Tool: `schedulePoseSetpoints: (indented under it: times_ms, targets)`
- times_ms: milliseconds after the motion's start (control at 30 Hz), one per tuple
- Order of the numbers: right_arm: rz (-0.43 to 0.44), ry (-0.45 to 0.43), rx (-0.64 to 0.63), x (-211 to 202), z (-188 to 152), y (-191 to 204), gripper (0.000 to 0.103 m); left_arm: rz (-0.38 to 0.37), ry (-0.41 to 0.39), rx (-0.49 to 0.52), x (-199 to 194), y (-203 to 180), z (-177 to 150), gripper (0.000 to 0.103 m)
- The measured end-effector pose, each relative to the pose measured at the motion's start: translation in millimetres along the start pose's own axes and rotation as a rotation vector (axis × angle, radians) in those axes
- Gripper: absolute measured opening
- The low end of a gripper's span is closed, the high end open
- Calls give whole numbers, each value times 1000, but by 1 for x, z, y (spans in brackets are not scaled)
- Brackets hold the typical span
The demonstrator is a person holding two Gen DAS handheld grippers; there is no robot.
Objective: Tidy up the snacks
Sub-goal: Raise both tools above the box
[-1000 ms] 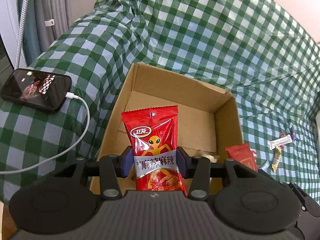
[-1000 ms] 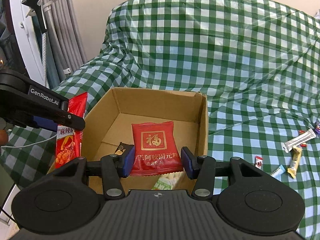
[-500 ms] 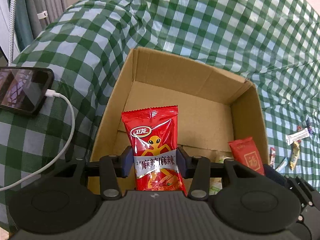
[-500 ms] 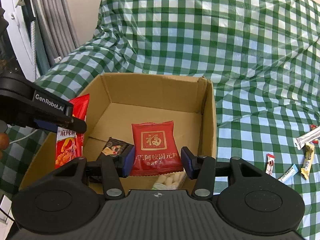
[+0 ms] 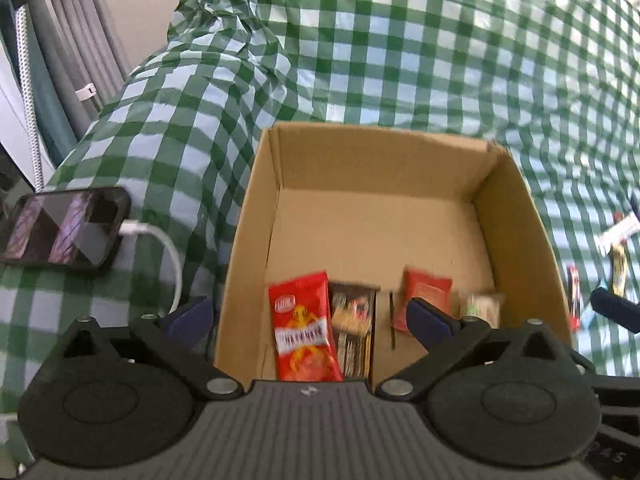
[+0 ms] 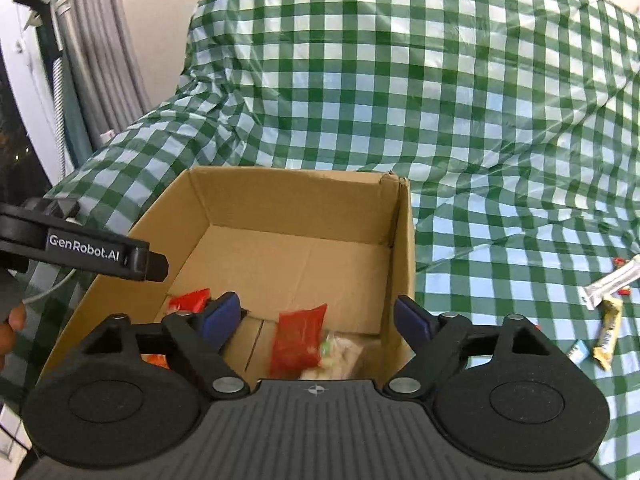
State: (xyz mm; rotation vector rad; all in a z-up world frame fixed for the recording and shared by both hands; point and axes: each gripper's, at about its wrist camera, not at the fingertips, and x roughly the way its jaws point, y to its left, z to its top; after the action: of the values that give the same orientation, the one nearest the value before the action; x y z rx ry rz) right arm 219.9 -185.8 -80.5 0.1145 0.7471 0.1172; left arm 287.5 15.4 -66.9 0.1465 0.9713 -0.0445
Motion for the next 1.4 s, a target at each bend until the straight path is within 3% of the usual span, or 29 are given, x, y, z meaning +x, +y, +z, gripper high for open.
schedulePoseSetpoints:
  times_ms: [233,667,967,1400]
  targets:
    - [-17,41,5,-54,-30,9,90,-2,16,-42,-46,15,-44,103]
    - [-22,-69,-3,-160,-60,32,94,-29,-84,-61,-146,8,-99,103]
    - [-32,-117,-2,-200,-79,36,96,-41,-122,-55,-183,-1,-126,103]
    - [-32,-186,16,-231,-90,33,97,-47,-179,-28,-215,-13,-139,103]
